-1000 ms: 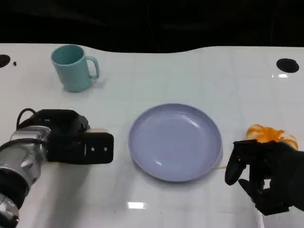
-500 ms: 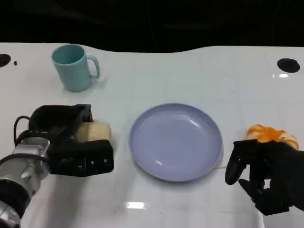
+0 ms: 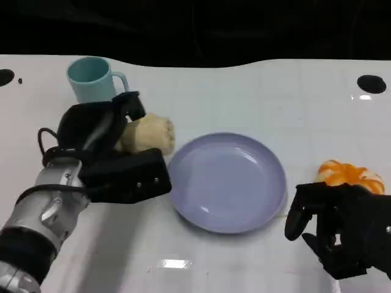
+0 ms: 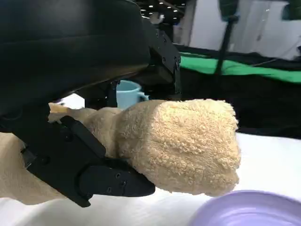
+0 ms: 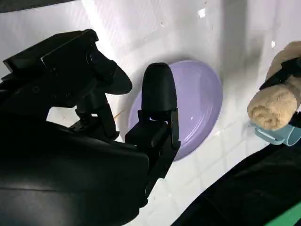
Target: Grasp the towel on the left side of the plate with the left hand and place it into the plate.
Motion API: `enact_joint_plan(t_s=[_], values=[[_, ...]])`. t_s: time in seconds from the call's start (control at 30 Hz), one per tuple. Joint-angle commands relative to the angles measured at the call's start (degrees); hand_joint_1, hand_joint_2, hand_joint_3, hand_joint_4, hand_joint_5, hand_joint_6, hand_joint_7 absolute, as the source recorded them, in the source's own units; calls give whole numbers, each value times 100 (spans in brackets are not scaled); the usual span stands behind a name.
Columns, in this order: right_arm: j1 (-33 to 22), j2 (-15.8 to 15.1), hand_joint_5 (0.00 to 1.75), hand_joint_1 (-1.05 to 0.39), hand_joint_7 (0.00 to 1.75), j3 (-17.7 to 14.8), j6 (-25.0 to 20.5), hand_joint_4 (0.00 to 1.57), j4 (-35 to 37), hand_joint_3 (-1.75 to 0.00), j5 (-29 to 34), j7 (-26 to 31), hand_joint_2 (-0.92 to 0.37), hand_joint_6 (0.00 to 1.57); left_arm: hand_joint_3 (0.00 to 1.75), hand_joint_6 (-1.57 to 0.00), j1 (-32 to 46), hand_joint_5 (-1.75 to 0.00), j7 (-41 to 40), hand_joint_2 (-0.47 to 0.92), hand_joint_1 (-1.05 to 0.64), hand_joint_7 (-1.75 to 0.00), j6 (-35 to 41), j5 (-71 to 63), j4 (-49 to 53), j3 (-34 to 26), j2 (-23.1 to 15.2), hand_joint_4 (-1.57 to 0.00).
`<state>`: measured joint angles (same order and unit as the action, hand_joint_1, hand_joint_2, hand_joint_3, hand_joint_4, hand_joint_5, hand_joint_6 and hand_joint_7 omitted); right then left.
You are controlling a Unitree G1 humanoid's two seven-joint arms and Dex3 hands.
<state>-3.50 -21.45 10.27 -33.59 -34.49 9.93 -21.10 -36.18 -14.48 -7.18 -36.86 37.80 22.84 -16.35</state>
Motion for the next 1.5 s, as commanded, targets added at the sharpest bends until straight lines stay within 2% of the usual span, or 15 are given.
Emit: enact_joint_plan(t_s=[0.03,0.07,0.23,0.53,0.73,0.87,0.93,0.97,1.0,1.03,1.07,1.1,1.17,1.37,1.5], values=[[34,-8,175,0,141,80,-10,74,-71,-107,71,59,-56,71,83,-67,129,-175,349,55,-23,-163,115,34,-538,12,82,-89],[32,4,175,0,141,89,1,74,-65,-107,75,72,-56,71,80,-68,135,-175,388,56,-23,-159,103,1,-642,47,111,-90],[56,29,175,-1,141,156,-6,74,-44,-106,112,107,-57,71,102,-68,209,-175,711,51,-20,-174,181,20,-1137,141,299,-92],[21,3,175,-1,142,130,-61,74,-117,-105,110,86,-58,71,101,-66,278,-175,1110,46,-19,-175,429,-60,-1533,440,734,-92],[-53,-25,175,-1,142,101,-17,75,-193,-106,92,70,-57,71,103,-63,275,-175,1237,49,-20,-175,412,-102,-1396,657,1049,-90],[-60,-42,175,-1,142,63,-154,73,-281,-106,70,33,-58,70,74,-74,209,-174,1618,62,-21,-118,534,-83,-1357,744,1124,-81],[-47,-45,175,-1,142,44,-195,73,-300,-105,53,19,-58,70,55,-83,196,-171,1928,70,-20,-73,673,-35,-1410,754,1145,-70],[-39,-54,175,-1,142,33,-185,73,-291,-105,37,5,-58,70,44,-82,152,-158,2191,78,-22,-52,714,-54,-1434,809,1091,-62],[-34,-61,175,-1,142,27,-177,73,-284,-105,26,-4,-58,70,30,-70,121,-126,2374,86,-26,-27,737,-79,-1454,846,1050,-49],[-28,-80,175,-1,142,24,-157,73,-275,-105,21,-18,-58,70,26,-66,88,-114,2558,89,-27,-18,756,-142,-1489,909,988,-45],[-24,-98,175,-1,142,24,-143,74,-274,-105,21,-29,-58,70,20,-54,67,-81,2700,91,-34,-7,800,-224,-1536,970,939,-34],[-20,-107,175,-2,142,25,-148,74,-279,-105,24,-36,-58,70,18,-47,63,-61,2792,91,-38,-4,855,-299,-1585,1016,907,-32],[-20,-112,175,-2,142,22,-172,73,-294,-105,20,-43,-58,70,13,-35,77,-42,2892,92,-48,-1,948,-417,-1661,1073,872,-25],[-71,-123,175,-2,142,-23,-124,72,-269,-105,-13,-63,-57,69,13,-19,137,-35,3242,92,-65,0,1212,-548,-1913,1111,771,-14],[-69,-146,175,-2,142,-7,-127,73,-274,-105,19,-56,-57,70,14,-21,217,-37,3419,92,-67,-2,1293,-490,-2247,986,631,-14]])
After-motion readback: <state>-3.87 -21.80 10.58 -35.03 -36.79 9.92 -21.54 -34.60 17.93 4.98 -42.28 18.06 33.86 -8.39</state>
